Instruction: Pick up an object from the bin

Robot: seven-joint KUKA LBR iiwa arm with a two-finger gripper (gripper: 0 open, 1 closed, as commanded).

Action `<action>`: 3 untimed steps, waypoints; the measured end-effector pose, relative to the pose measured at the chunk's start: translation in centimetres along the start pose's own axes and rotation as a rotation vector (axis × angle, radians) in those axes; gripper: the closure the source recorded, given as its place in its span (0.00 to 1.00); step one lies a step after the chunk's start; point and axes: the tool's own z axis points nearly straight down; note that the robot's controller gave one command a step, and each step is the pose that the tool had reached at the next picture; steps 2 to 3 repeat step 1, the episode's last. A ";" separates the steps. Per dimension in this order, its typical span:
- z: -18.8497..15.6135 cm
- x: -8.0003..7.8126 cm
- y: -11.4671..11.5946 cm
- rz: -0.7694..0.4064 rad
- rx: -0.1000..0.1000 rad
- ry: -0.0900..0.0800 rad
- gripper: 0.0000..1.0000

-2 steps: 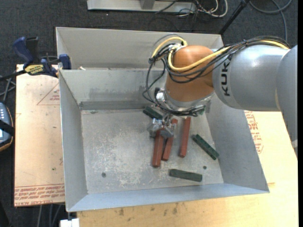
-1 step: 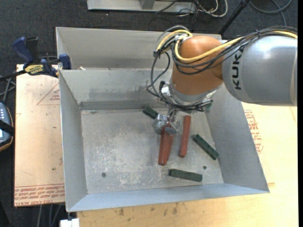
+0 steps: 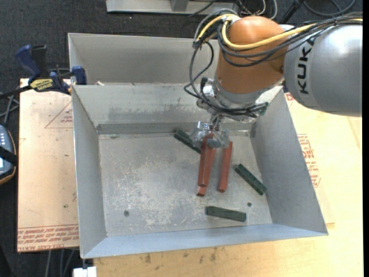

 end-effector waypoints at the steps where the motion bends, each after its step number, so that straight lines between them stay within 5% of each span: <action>1: -2.3 0.2 -0.5 0.004 0.012 -0.005 1.00; 3: -2.3 0.2 -0.5 0.004 0.012 -0.005 1.00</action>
Offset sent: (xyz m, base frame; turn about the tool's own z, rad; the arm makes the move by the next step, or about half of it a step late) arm 0.0025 -0.0102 0.0604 -0.0220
